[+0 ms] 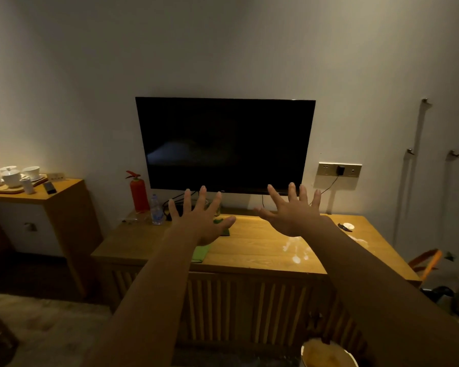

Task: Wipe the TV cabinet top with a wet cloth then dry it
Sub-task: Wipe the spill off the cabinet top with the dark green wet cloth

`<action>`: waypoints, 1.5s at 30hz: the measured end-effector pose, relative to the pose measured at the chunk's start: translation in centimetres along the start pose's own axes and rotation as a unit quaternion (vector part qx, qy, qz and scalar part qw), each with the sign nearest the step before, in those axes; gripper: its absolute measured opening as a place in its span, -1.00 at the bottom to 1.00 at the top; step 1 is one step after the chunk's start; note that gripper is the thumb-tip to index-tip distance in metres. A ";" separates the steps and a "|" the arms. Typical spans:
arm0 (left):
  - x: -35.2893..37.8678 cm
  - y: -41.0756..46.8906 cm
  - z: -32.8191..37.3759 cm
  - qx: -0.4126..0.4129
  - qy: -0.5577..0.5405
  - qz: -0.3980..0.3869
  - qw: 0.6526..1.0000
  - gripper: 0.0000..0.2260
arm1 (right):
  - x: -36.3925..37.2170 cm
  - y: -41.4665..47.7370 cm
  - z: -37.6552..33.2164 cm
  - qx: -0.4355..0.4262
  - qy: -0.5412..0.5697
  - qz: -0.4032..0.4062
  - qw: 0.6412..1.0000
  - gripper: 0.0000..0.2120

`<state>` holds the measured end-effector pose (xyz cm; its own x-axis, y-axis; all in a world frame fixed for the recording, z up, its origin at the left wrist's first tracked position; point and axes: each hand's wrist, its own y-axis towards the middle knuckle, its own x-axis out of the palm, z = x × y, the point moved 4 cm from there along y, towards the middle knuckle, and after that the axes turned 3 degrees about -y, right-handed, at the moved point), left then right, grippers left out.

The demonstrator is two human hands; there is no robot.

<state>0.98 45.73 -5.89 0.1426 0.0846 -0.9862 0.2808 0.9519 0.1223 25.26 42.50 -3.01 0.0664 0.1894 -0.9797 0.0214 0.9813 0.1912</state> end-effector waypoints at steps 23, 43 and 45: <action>12.9 19.8 -11.4 -0.107 -0.056 -0.105 0.987 -0.38 | 18.3 24.6 -3.8 -0.055 0.010 -0.109 0.993 -0.21; 29.7 33.7 -17.2 -0.159 -0.078 -0.295 0.939 -0.32 | 34.4 38.4 -5.6 -0.126 0.086 -0.276 0.949 -0.29; 31.4 35.4 -18.3 -0.165 -0.084 -0.301 0.936 -0.33 | 36.5 39.7 -6.1 -0.124 0.089 -0.283 0.947 -0.30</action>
<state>-1.94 87.48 -34.55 0.2069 -0.5170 -0.8306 0.0543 0.8538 -0.5178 22.41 88.60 -31.53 -0.0547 -0.3874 -0.9203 -0.2332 0.9011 -0.3655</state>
